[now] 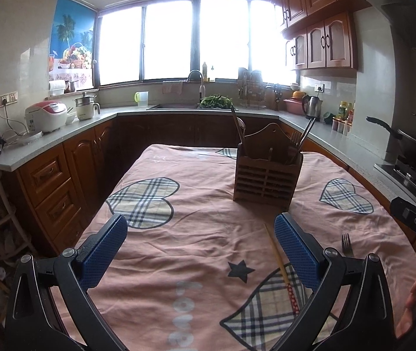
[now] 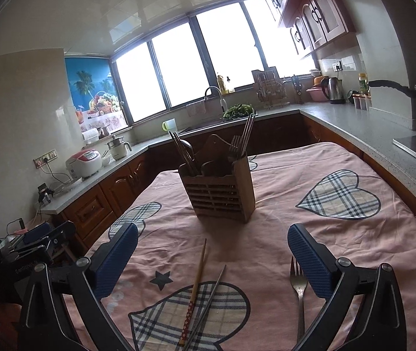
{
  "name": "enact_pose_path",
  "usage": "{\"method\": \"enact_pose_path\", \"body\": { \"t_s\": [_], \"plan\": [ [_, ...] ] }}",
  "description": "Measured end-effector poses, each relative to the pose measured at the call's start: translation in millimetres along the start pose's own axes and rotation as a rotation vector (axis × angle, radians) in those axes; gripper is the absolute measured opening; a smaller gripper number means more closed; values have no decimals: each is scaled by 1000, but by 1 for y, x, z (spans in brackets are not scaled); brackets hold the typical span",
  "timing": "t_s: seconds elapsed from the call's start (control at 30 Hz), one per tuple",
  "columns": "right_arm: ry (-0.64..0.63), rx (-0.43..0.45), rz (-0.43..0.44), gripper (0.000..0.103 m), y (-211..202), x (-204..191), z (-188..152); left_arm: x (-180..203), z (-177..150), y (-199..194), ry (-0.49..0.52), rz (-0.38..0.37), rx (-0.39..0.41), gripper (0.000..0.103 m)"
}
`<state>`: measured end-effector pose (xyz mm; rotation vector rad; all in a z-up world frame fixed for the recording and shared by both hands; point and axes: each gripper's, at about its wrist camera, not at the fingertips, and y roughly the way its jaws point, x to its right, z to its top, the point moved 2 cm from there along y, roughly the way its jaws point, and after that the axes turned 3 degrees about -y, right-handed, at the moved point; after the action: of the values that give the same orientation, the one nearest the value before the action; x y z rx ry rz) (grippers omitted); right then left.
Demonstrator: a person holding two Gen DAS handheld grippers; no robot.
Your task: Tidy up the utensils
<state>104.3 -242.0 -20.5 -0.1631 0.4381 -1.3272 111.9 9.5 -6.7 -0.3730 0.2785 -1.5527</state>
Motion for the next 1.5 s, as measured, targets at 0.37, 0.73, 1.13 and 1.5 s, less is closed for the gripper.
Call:
{"method": "enact_pose_path", "body": {
  "t_s": [0.37,0.73,1.13,1.5],
  "plan": [
    [-84,40,-37,103,-28,-19,-16,8,-15,-23,34,41,17,103],
    [-202,189,-82,103,-65,-44,-2,9,-8,-47,41,74,80,103],
    [-169,161,-114,103,-44,-31,-35,7,-35,-51,31,119,159,103],
    [-139,153,-110,103,-39,-23,-50,17,-45,-45,77,124,139,103]
  ]
}}
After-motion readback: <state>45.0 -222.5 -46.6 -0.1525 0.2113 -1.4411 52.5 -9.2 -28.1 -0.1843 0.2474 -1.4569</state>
